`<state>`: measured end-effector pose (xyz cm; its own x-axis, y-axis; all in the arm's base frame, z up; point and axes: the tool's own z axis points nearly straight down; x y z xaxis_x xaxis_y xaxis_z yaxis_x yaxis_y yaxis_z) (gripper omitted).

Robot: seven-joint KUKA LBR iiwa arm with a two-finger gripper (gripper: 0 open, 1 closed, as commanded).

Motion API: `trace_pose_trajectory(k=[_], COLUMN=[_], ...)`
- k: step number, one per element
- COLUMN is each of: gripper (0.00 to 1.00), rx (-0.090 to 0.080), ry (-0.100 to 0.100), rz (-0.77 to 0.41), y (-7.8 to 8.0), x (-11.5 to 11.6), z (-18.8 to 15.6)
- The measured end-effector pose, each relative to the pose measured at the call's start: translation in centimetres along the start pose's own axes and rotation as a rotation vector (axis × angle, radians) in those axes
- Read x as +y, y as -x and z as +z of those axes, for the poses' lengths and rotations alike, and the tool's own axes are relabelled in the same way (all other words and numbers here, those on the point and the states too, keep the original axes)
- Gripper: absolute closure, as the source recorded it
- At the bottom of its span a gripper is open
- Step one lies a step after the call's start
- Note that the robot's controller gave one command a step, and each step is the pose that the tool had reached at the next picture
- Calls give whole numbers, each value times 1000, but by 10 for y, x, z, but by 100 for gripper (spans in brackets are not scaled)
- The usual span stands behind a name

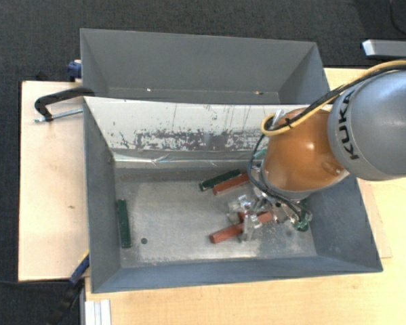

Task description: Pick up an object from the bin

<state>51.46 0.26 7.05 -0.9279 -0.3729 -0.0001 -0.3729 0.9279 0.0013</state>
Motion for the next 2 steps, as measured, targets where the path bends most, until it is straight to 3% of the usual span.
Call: trace_pose_trajectory(k=[1, 2], gripper=[100, 100], rx=[-2, -6], ry=[0, -2], rz=[0, 30], y=[8, 6], x=[-7, -4], z=[-43, -78])
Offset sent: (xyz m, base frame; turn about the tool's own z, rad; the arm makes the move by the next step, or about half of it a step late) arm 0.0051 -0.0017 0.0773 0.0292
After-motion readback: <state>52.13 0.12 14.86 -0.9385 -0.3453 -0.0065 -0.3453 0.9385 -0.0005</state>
